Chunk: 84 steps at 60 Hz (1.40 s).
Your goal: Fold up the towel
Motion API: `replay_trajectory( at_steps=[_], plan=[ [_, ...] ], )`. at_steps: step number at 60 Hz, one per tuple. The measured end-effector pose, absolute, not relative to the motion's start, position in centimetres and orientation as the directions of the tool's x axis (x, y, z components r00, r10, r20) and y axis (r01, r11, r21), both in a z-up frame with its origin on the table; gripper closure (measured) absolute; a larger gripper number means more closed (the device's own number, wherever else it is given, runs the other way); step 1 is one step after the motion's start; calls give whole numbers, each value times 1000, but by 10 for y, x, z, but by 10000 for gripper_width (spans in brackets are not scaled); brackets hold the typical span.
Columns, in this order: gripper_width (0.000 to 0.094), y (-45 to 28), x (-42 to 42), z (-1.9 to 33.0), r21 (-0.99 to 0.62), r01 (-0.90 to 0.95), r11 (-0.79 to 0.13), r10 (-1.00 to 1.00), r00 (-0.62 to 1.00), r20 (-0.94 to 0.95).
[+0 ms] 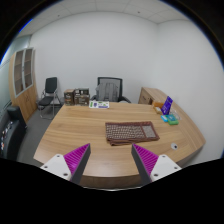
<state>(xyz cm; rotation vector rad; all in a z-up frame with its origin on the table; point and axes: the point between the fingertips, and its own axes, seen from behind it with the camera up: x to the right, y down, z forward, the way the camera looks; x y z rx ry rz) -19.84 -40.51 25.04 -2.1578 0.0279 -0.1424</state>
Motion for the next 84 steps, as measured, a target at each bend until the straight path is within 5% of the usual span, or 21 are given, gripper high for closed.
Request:
replay_trajectory(
  at_steps=[54, 63, 71, 84],
  plan=[
    [89, -132, -166, 3, -702, 61, -710, 2, 996, 85],
    [290, -122, -167, -8, -707, 71, -704, 13, 996, 87],
    [832, -116, -153, -9, -702, 131, -700, 11, 985, 172],
    [891, -120, -159, 1, -689, 137, -712, 68, 990, 127]
  ],
)
